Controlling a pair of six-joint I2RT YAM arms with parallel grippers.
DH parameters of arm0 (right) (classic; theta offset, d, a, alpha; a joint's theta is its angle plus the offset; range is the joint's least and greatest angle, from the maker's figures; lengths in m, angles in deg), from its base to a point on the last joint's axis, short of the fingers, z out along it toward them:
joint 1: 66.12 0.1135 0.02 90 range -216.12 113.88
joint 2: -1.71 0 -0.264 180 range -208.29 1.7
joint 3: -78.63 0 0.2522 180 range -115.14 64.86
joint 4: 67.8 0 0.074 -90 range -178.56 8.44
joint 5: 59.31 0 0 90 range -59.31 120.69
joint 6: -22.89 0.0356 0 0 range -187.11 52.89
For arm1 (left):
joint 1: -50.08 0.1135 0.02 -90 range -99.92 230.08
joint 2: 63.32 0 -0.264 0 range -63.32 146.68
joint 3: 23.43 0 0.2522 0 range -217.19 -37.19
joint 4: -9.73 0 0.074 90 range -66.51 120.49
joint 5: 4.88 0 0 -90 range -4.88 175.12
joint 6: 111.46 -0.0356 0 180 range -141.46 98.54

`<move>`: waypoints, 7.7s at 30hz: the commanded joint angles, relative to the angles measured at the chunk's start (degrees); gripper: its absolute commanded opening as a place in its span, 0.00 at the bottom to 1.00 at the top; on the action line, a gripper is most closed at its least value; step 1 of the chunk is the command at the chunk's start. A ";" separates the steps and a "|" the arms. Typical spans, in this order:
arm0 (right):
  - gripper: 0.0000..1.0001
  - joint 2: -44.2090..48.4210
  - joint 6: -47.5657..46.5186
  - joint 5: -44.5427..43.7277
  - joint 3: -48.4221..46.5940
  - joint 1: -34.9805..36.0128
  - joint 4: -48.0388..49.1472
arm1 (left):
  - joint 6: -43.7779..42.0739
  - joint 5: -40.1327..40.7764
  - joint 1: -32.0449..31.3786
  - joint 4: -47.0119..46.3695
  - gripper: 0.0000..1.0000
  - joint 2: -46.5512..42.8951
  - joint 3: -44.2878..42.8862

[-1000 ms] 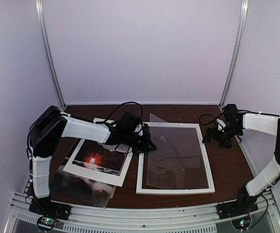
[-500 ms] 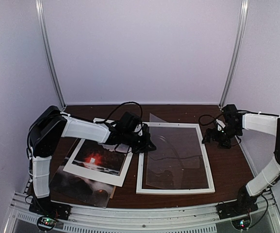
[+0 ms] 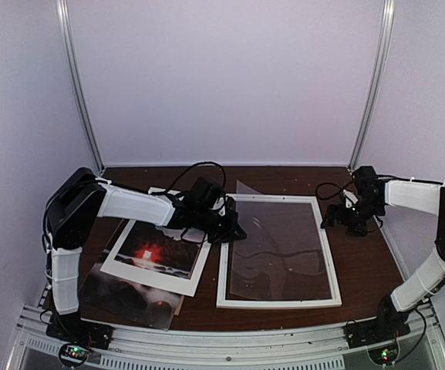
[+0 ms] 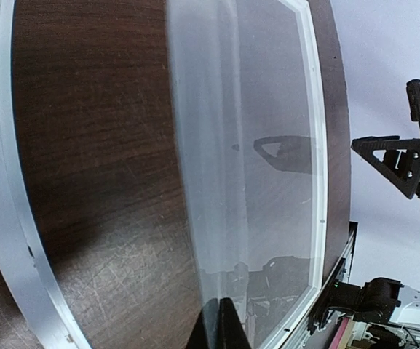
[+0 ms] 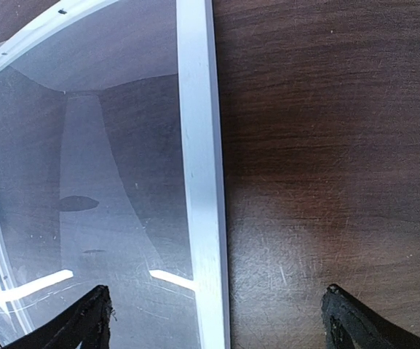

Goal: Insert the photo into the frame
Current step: Place the glass panel in the frame body.

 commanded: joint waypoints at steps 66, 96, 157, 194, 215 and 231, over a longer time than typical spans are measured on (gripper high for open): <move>1.00 -1.10 0.41 -1.38 0.45 0.99 1.83 | -4.58 -2.18 1.03 3.76 0.00 3.60 -6.14; 1.00 1.21 0.14 -3.54 -4.03 1.07 -0.11 | -1.41 -4.53 0.81 3.27 0.23 2.63 -6.04; 0.98 -18.34 1.34 11.35 -12.23 17.48 9.59 | 7.65 -5.01 0.81 -3.48 0.20 6.24 -3.32; 0.97 -19.68 0.45 10.20 -11.15 17.46 8.70 | -1.43 3.42 0.98 6.96 0.44 -1.50 -0.65; 0.98 -19.59 0.26 10.04 -11.15 17.46 8.55 | -5.89 9.06 0.98 11.75 0.45 -5.06 0.54; 0.98 -17.52 -0.40 9.66 -12.09 17.50 6.61 | -17.36 18.83 1.60 20.83 0.45 -4.40 -5.23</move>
